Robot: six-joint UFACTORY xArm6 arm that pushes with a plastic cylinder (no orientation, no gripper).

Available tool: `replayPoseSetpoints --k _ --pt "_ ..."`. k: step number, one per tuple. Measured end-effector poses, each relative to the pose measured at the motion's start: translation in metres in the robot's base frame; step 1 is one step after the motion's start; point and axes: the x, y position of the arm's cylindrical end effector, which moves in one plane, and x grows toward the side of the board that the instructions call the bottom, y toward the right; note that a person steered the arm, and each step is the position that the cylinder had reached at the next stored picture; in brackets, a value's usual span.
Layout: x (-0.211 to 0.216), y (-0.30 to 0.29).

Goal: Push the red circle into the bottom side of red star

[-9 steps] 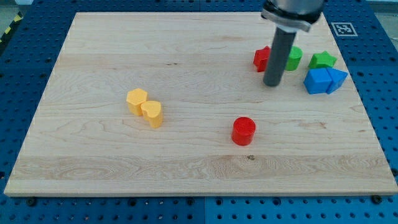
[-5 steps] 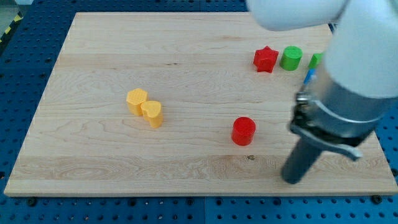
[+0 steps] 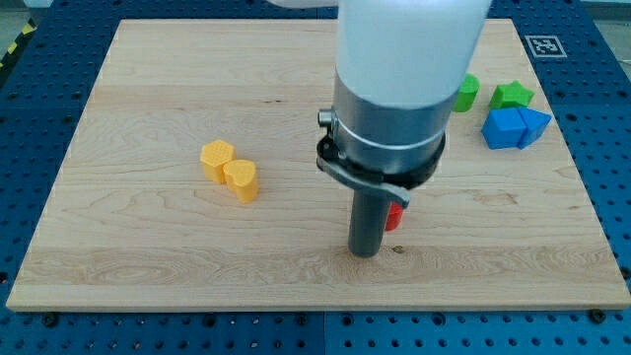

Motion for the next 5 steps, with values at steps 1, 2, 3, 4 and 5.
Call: replayPoseSetpoints --k 1,2,3,4,5 --pt "-0.018 0.018" --pt "-0.031 0.038" --pt "-0.057 0.063" --pt "-0.089 0.079" --pt "-0.117 0.091"
